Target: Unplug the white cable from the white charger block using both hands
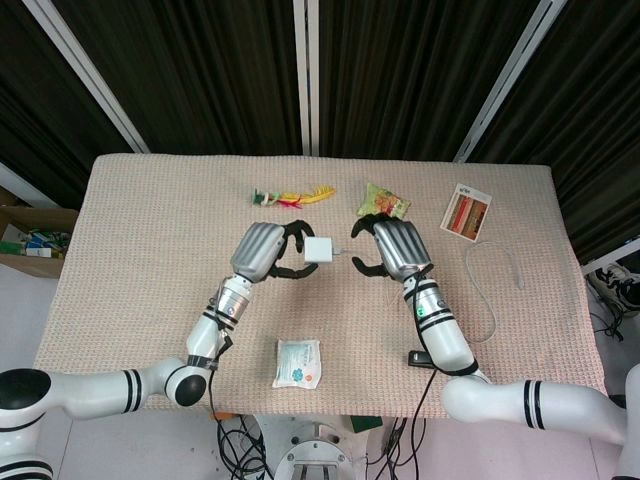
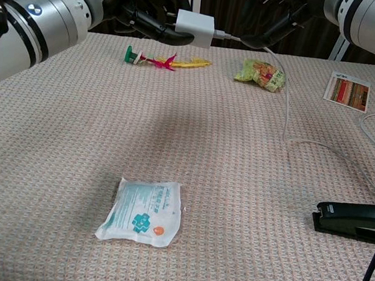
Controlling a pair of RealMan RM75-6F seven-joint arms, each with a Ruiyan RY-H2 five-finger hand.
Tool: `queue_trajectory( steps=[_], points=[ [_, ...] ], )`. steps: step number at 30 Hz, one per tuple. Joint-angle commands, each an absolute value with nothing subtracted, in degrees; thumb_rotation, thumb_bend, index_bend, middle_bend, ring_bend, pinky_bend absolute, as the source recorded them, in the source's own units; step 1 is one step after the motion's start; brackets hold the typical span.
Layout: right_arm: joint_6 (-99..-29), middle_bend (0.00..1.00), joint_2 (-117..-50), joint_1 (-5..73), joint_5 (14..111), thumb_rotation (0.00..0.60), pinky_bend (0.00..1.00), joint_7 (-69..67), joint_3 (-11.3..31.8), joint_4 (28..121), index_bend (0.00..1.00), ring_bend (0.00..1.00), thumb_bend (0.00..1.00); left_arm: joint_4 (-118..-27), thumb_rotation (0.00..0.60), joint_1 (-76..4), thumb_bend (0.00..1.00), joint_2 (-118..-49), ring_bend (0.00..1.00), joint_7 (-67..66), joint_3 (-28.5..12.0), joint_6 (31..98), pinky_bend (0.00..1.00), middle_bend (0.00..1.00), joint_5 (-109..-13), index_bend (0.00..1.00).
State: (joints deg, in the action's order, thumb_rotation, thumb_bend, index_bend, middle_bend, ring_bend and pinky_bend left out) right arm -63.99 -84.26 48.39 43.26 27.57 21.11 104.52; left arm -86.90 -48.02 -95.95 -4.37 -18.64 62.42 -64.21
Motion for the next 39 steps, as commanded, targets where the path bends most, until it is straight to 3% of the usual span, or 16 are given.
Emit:
queue_trajectory(
  steps=[1,17,39],
  points=[
    [-63.1,0.38,-84.5,49.0,42.4,0.6,0.4,27.0,21.2,104.2,0.48,0.27,0.31,-86.7,0.468,-48.1,0.4,-96.1,0.73,-4.5,-18.7,62.3,0.91,0.58,-64.2,0.62],
    [-62.8,0.39,-87.0,52.3,39.3,0.6,0.4,26.6,21.4,102.3,0.52,0.27,0.33,-87.1,0.463,-48.1,0.4,-96.5,0.73,-6.3,-18.9,63.0,0.91,0.58,-64.8,0.62],
    [-64.8,0.42,-86.8,53.2,38.9,0.6,0.4,26.9,20.5,103.3,0.68,0.29,0.44,-87.1,0.467,-48.1,0.4,-96.4,0.73,-8.4,-18.3,63.2,0.91,0.58,-66.0,0.62]
  ],
)
